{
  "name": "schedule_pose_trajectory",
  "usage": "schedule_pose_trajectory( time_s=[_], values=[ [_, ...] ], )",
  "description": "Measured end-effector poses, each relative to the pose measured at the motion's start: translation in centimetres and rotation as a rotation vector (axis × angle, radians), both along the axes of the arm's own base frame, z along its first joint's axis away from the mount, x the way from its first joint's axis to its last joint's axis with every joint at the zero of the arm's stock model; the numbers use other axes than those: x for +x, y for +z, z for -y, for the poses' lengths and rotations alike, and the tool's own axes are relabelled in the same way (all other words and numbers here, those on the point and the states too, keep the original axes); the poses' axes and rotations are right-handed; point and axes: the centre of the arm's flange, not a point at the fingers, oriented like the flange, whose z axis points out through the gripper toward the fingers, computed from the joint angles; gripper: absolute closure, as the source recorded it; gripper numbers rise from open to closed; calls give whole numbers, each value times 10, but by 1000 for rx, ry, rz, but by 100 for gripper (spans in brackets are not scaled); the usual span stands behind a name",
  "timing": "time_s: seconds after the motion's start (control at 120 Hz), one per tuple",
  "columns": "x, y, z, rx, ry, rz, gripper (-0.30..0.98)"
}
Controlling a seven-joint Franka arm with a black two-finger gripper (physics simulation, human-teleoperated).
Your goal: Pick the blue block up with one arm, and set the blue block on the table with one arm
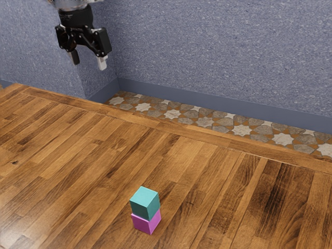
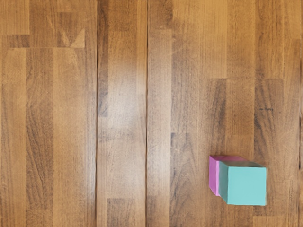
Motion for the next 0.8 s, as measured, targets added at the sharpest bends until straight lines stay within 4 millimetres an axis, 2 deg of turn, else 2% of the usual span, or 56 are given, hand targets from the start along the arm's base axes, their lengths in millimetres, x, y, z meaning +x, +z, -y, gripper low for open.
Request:
schedule_pose_trajectory(
  time_s=[0.133, 0.2, 0.3, 0.358, 0.425, 0.567, 0.625, 0.683, 0.8],
  values=[
    [9, -13, 39, 22, -73, 11, 0],
    [20, -46, 59, 36, -107, -12, 0],
    [36, -112, 80, 47, -142, -54, 0],
    [41, -148, 76, 47, -133, -68, 0],
    [40, -182, 55, 42, -94, -77, 0],
    [23, -225, 0, 6, 22, -61, 0],
    [19, -235, -13, -8, 56, -46, 0],
    [17, -242, -2, -15, 45, -32, 0],
    [5, -255, 57, -31, -49, -21, 0]
  ],
)
